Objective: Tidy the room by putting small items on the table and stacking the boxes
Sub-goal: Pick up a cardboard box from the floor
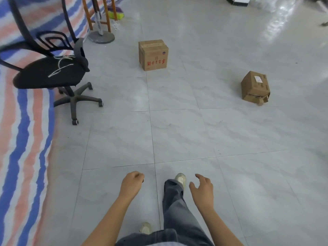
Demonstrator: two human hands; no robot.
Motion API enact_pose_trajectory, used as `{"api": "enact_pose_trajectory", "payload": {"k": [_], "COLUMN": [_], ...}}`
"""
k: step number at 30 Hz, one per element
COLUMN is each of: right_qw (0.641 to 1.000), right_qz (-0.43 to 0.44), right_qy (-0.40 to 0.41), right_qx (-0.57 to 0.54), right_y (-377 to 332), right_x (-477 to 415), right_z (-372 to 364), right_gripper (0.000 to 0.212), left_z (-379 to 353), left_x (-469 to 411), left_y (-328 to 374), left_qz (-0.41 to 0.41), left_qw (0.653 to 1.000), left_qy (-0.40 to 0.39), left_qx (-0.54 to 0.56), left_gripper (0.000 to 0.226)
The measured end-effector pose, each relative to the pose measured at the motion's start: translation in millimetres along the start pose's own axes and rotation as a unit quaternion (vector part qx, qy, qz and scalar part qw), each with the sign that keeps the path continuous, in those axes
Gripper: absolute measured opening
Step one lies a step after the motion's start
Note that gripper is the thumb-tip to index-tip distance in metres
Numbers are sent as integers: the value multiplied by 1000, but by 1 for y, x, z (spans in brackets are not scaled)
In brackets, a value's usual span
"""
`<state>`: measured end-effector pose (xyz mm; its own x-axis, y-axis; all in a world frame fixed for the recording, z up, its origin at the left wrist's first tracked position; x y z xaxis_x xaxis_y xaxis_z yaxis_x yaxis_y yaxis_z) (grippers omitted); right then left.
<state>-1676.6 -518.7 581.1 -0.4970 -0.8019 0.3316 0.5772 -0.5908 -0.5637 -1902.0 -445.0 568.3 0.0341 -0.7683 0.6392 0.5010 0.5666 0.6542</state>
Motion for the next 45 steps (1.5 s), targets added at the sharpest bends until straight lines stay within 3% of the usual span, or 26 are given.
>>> {"api": "enact_pose_trajectory", "payload": {"k": [6, 12, 15, 20, 26, 30, 36, 45], "right_qw": [998, 991, 993, 997, 998, 999, 998, 998], "right_qz": [33, 37, 23, 15, 0, -13, 13, -11], "right_qy": [27, 77, 58, -30, -29, -12, 15, -57], "right_qx": [-54, -102, -99, -65, -57, -48, -55, -4], "right_y": [-45, -87, -98, -103, -146, -192, -295, -352], "right_x": [-143, -285, -328, -371, -475, -555, -665, -785], "right_z": [29, 97, 107, 83, 82, 87, 90, 66], "right_gripper": [44, 43, 43, 44, 45, 45, 44, 44], "left_z": [5, -21, -37, -59, -36, -9, 57, 44], "left_x": [-92, -168, -191, -232, -331, -415, -520, -619], "left_y": [97, 233, 282, 294, 336, 409, 540, 567], "left_qz": [-11, -43, -58, -10, 85, 63, -23, 91], "left_qw": [997, 995, 996, 999, 995, 996, 988, 994], "left_qy": [68, 77, 64, 16, 45, 31, 76, -7], "left_qx": [23, 34, 17, -44, 2, 62, 131, 54], "left_gripper": [18, 17, 18, 19, 32, 26, 16, 24]}}
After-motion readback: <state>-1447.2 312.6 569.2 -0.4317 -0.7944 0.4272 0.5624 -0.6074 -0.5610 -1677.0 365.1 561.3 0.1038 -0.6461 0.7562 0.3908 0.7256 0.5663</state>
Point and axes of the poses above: each hand's wrist, its own x-axis away from the middle knuckle, its own z-axis out of the back of the hand, y = z × x, the point moved 3 cm from there along -x, towards the middle knuckle, and after that the axes turned 5 degrees about z, right-handed, at the moved point
